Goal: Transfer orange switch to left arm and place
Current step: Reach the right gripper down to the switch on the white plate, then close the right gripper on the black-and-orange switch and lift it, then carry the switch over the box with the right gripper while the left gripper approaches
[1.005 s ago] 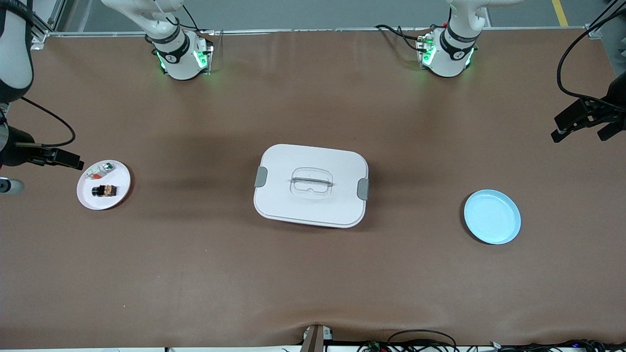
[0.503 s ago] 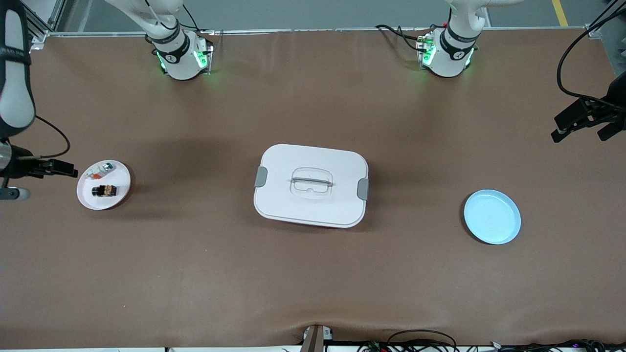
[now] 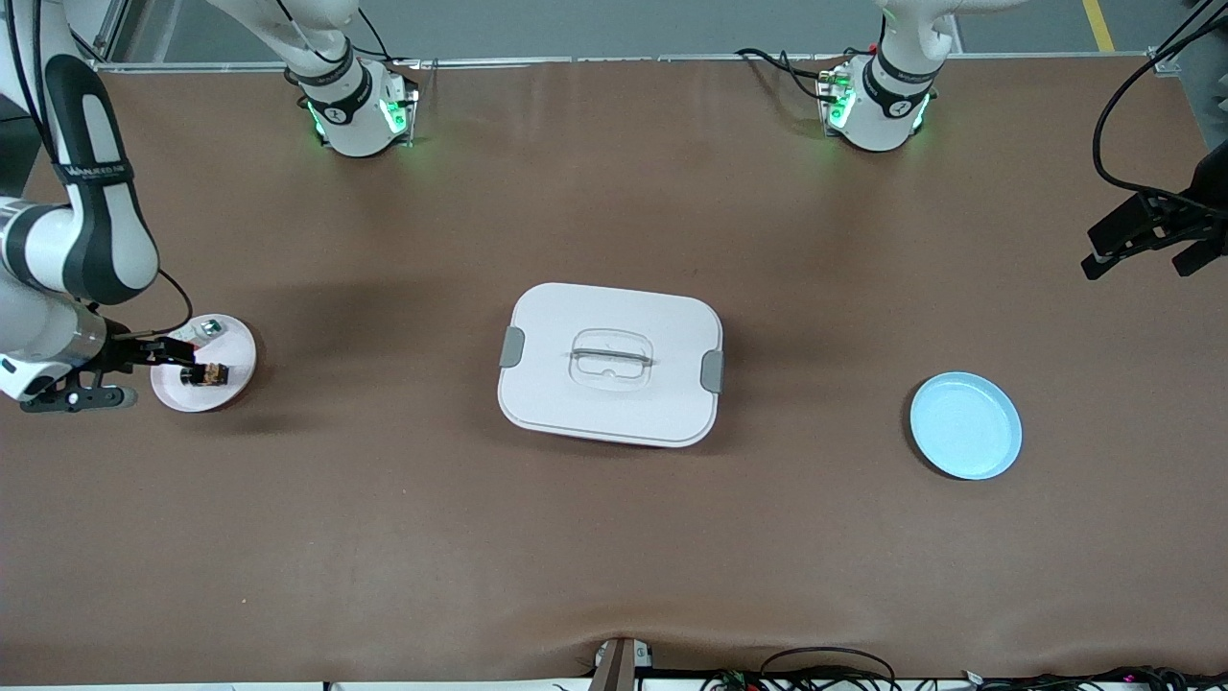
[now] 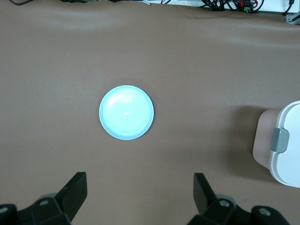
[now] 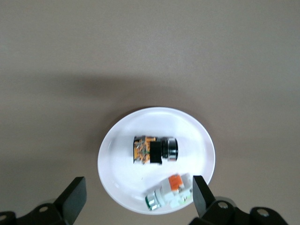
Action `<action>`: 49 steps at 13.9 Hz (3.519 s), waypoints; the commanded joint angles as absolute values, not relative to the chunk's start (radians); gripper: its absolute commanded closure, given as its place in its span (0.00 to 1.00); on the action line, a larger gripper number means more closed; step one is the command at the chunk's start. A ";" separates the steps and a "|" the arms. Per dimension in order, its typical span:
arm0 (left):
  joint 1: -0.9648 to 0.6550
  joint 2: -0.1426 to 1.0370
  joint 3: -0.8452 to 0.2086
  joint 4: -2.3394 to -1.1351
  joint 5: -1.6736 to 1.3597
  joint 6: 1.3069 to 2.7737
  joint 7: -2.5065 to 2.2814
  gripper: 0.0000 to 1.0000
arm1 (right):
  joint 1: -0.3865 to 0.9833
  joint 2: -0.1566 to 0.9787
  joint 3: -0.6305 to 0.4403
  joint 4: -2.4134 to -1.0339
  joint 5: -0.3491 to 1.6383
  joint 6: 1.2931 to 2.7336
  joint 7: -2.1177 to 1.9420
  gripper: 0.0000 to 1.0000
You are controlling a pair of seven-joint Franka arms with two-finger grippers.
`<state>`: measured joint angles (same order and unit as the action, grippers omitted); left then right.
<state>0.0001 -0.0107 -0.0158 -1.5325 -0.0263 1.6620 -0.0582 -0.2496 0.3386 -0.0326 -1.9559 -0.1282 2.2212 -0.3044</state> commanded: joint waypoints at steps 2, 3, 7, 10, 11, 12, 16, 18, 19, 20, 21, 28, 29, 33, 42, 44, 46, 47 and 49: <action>0.002 -0.014 -0.012 -1.523 -0.040 1.655 -0.041 0.00 | -0.299 0.434 -0.020 -1.963 -0.164 2.356 -0.324 0.00; 0.002 -0.014 -0.012 -1.523 -0.040 1.655 -0.041 0.00 | -0.310 0.461 -0.020 -1.963 -0.163 2.393 -0.324 0.00; -0.002 -0.014 -0.014 -1.523 -0.040 1.655 -0.043 0.00 | -0.318 0.509 -0.018 -1.960 -0.163 2.401 -0.321 0.00; -0.002 -0.014 -0.014 -1.523 -0.040 1.655 -0.043 0.00 | -0.322 0.525 -0.018 -1.962 -0.160 2.401 -0.318 0.00; -0.002 -0.014 -0.014 -1.523 -0.040 1.655 -0.043 0.00 | -0.324 0.526 -0.018 -1.963 -0.158 2.401 -0.318 0.00; -0.002 -0.014 -0.014 -1.523 -0.040 1.655 -0.043 0.00 | -0.327 0.526 -0.018 -1.965 -0.158 2.399 -0.318 0.00; -0.003 -0.014 -0.014 -1.523 -0.038 1.655 -0.041 0.00 | -0.325 0.534 -0.018 -1.983 -0.158 2.398 -0.319 0.00; -0.003 -0.014 -0.014 -1.519 -0.038 1.655 -0.041 0.00 | -0.322 0.538 -0.018 -1.985 -0.158 2.396 -0.321 0.00; -0.003 -0.014 -0.014 -1.517 -0.040 1.655 -0.043 0.00 | -0.321 0.538 -0.018 -1.985 -0.158 2.395 -0.321 0.00; -0.003 -0.014 -0.014 -1.517 -0.040 1.655 -0.043 0.00 | -0.321 0.540 -0.018 -1.985 -0.158 2.392 -0.322 0.00; -0.003 -0.014 -0.014 -1.517 -0.040 1.655 -0.043 0.00 | -0.319 0.540 -0.018 -1.985 -0.158 2.390 -0.322 0.00; -0.003 -0.014 -0.014 -1.517 -0.040 1.655 -0.041 0.00 | -0.322 0.545 -0.018 -1.982 -0.161 2.382 -0.366 0.73; -0.002 -0.012 -0.014 -1.517 -0.040 1.655 -0.041 0.00 | -0.319 0.543 -0.018 -1.980 -0.161 2.381 -0.358 1.00; 0.000 -0.012 -0.012 -1.517 -0.040 1.655 -0.041 0.00 | -0.314 0.529 -0.011 -1.905 -0.141 2.208 -0.342 1.00; 0.002 -0.011 -0.012 -1.516 -0.185 1.658 -0.041 0.00 | -0.134 0.397 -0.009 -1.597 0.038 1.550 0.042 1.00; 0.008 -0.011 -0.012 -1.516 -0.299 1.658 -0.040 0.00 | -0.100 0.390 -0.009 -1.539 0.110 1.461 0.168 1.00; 0.009 0.001 -0.011 -1.516 -0.414 1.661 -0.040 0.00 | -0.078 0.385 -0.009 -1.503 0.199 1.402 0.280 1.00; 0.009 0.014 -0.008 -1.516 -0.483 1.661 -0.040 0.00 | -0.074 0.376 -0.009 -1.500 0.253 1.394 0.328 1.00; 0.011 0.043 -0.003 -1.516 -0.619 1.663 -0.050 0.00 | -0.064 0.361 -0.009 -1.500 0.366 1.385 0.417 1.00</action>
<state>0.0055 0.0088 -0.0093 -1.5281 -0.5182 1.6621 -0.0583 -0.0707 0.3790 -0.0032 -1.5071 0.2791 1.4104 0.3368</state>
